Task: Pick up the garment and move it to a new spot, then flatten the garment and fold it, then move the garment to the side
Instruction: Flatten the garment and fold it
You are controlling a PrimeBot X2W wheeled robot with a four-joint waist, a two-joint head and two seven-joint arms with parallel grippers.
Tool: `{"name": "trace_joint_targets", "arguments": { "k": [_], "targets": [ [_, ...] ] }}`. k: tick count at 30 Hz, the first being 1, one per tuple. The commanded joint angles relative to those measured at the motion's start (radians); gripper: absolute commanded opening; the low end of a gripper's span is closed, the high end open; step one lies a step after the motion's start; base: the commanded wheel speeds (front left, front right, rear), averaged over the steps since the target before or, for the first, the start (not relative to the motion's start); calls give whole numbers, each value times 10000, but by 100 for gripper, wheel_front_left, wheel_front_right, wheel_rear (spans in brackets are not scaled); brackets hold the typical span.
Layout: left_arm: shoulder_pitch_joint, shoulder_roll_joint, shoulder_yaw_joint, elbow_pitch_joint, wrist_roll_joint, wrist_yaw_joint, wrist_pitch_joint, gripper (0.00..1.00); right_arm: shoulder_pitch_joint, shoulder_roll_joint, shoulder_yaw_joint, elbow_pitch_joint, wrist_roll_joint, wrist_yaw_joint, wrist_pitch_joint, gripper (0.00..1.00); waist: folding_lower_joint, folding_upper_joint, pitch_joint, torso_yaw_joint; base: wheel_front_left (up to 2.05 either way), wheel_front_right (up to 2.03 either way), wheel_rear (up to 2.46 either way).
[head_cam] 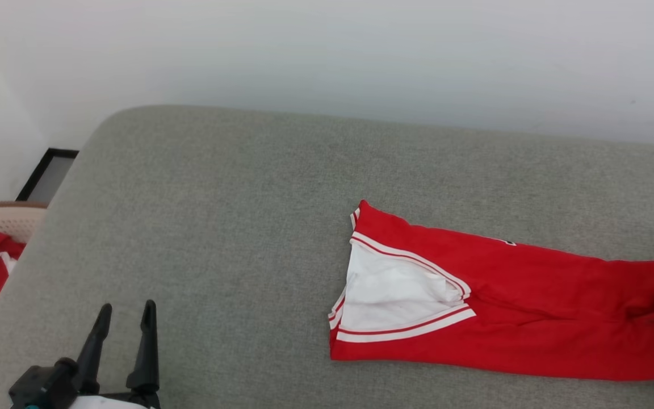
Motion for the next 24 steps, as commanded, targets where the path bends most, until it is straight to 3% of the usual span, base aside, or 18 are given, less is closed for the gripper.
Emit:
{"name": "trace_joint_targets", "arguments": {
  "k": [1, 7, 12, 17, 24],
  "targets": [
    [111, 31, -26, 42, -110, -38, -35, 100, 67, 157, 75, -351, 188, -7, 101, 0, 0, 0, -129, -94, 0, 0, 0],
    [153, 19, -118, 131, -221, -39, -37, 100, 212, 942, 250, -1891, 1077, -7, 634, 0, 0, 0, -287, -151, 0, 0, 0],
    [42, -30, -319, 169, -283, -40, -35, 100, 73, 1794, 613, -2612, 987, -5, 727, 0, 0, 0, -341, -11, 0, 0, 0],
    [-160, -108, -553, 259, -196, -39, -35, 100, -454, 3010, 1013, -2338, 558, -5, 604, 0, 0, 0, -342, 286, 0, 0, 0],
    [-494, -297, -955, 413, -160, -39, -35, 100, -1338, 4608, 1339, -1031, -418, -5, -146, 0, 0, 0, -276, 841, 0, 0, 0]
  ]
}}
